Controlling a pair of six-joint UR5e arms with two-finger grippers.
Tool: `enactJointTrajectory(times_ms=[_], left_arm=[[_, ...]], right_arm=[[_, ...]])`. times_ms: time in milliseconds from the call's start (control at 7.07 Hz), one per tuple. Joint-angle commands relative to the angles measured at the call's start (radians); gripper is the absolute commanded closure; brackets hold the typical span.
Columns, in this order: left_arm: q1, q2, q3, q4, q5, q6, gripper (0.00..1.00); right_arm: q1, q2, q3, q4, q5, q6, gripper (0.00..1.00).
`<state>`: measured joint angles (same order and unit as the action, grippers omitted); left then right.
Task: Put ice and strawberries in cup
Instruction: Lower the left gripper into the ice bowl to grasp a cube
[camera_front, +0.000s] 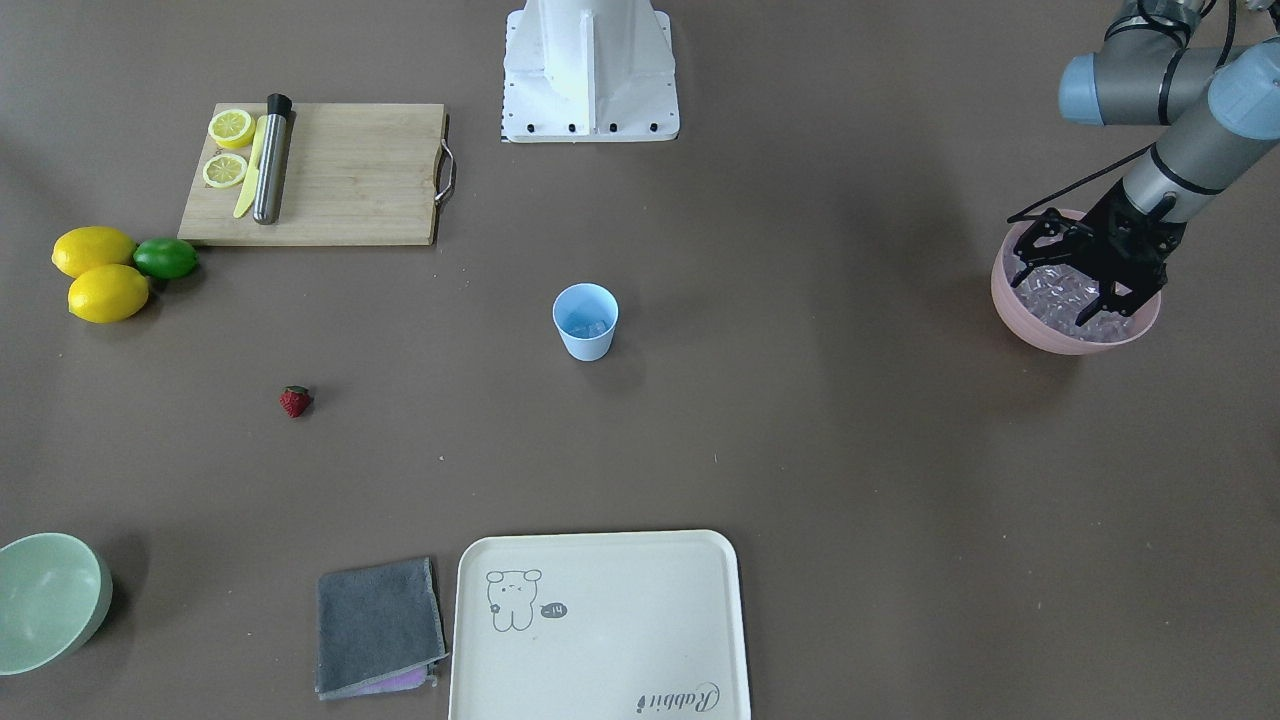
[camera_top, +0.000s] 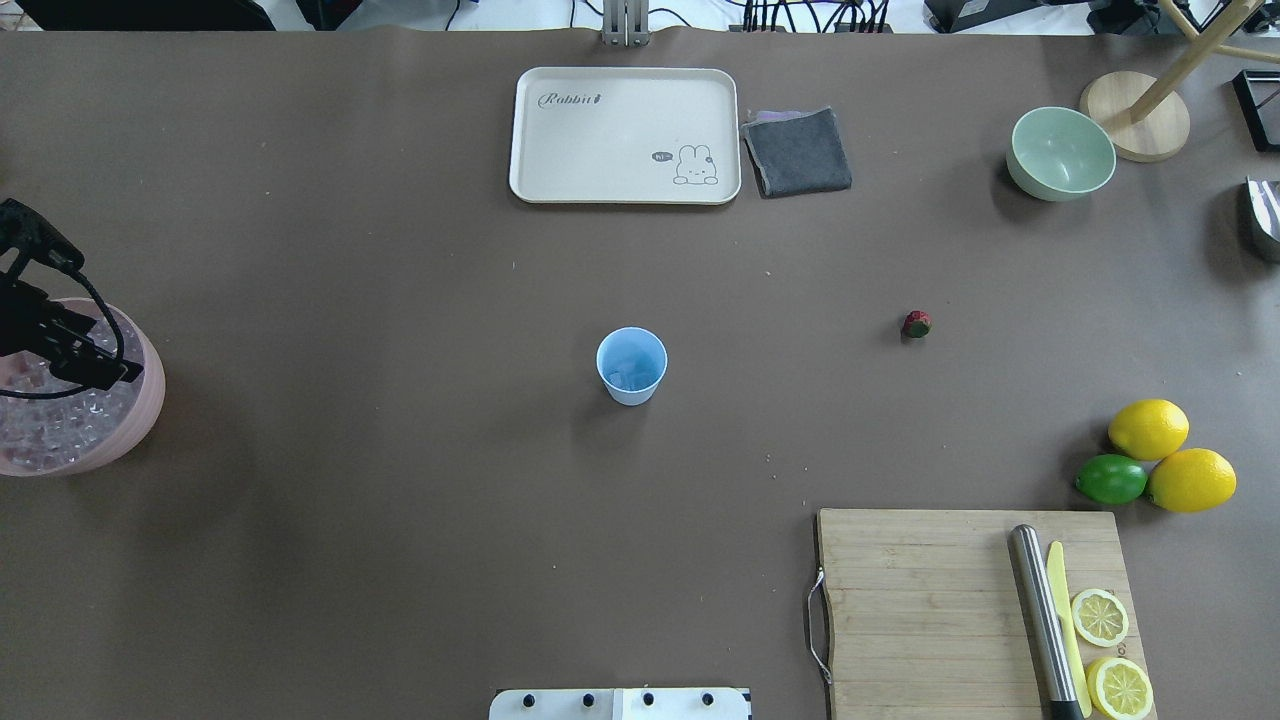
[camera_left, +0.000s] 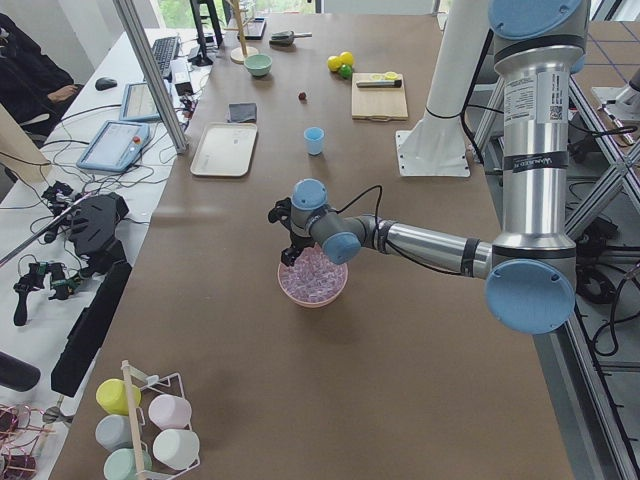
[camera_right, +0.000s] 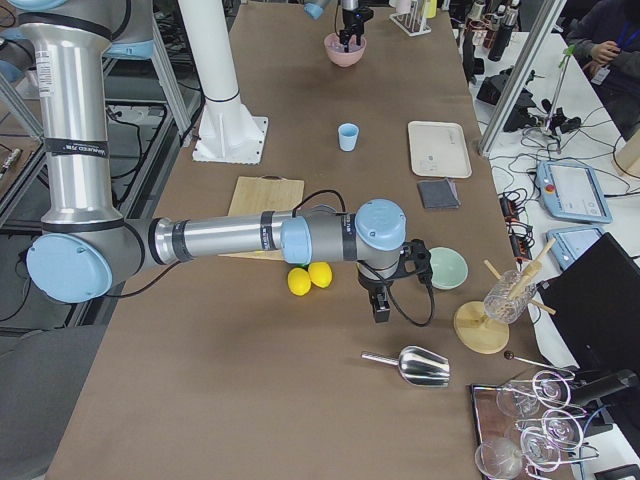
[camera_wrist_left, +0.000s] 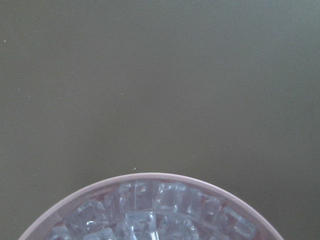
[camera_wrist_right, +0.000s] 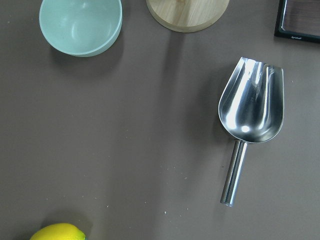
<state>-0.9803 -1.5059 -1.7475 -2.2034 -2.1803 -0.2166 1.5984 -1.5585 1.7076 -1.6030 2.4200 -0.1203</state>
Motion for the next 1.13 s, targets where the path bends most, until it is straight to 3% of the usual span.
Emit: enactJointTrajectory(times_ms=[0,424,566,707,990], left_arm=[[0.0,-0.005,0.029,-0.005,0.002,0.003,0.09],[0.0,-0.014,0.028,-0.005,0.001,0.0,0.11],[0.0,-0.016,0.029,-0.001,-0.009,0.0,0.32],[0.0,-0.017,0.029,0.004,-0.01,0.003,0.6],[0.0,-0.016,0.029,0.007,-0.01,0.009,0.91]], right_arm=[[0.0,-0.002,0.003,0.002,0.001,-0.002,0.0],[0.0,-0.008,0.003,0.002,0.001,-0.004,0.0],[0.0,-0.008,0.003,0.002,0.001,-0.004,0.0],[0.0,-0.006,0.003,0.002,0.001,-0.004,0.0],[0.0,-0.006,0.004,0.002,0.001,-0.004,0.0]])
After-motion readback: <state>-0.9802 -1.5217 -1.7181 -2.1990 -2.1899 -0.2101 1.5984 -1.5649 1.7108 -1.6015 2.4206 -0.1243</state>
